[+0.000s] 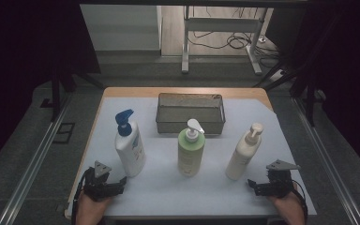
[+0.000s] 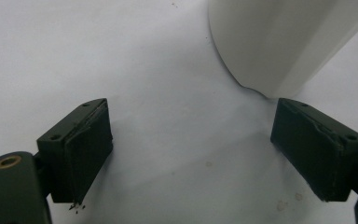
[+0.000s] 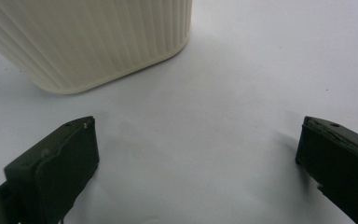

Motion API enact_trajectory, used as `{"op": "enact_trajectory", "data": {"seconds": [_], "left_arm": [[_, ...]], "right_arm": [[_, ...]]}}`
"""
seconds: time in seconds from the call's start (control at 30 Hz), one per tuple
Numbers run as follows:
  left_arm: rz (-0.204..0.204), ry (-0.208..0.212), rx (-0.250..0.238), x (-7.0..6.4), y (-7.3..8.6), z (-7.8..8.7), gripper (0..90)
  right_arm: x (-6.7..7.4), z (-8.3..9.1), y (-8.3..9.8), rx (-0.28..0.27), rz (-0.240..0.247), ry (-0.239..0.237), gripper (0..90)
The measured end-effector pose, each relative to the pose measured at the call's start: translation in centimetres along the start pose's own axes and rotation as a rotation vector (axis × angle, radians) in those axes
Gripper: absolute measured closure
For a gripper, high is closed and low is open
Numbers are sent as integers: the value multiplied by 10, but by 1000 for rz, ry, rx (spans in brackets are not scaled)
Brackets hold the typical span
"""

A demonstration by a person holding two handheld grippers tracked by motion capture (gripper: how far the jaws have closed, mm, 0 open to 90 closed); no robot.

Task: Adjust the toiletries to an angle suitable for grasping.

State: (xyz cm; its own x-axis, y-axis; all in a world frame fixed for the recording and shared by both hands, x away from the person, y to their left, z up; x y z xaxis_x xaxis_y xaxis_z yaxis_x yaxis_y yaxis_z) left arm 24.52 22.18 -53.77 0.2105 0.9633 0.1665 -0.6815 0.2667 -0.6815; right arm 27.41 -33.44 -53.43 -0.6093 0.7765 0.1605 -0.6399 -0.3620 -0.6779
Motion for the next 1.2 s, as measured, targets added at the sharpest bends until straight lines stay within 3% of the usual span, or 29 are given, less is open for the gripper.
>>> {"op": "enact_trajectory", "data": {"seconds": [0.67, 0.9, 1.2], "left_arm": [[8, 8, 2, 1, 0, 0, 128], [9, 9, 2, 1, 0, 0, 129], [11, 7, 1, 1, 1, 0, 130]], "right_arm": [[0, 1, -2, 11, 1, -4, 0], [2, 3, -5, 1, 8, -8, 45], [7, 9, -8, -7, 13, -33, 48]]}}
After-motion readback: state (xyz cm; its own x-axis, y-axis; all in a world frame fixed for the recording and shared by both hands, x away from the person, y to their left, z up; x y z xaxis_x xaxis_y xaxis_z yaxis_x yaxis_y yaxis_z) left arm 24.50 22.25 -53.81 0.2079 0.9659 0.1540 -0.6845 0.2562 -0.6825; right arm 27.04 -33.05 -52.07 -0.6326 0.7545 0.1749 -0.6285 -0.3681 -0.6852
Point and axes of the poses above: each handheld gripper's, and its own axes: z roughly backward along the jaws, y roughly out of its underside, x roughly to its left, the point moved 2 cm from there along -z, roughly forward along the jaws, and after that the axes turned 13 degrees about -y, right-handed, at the moved point
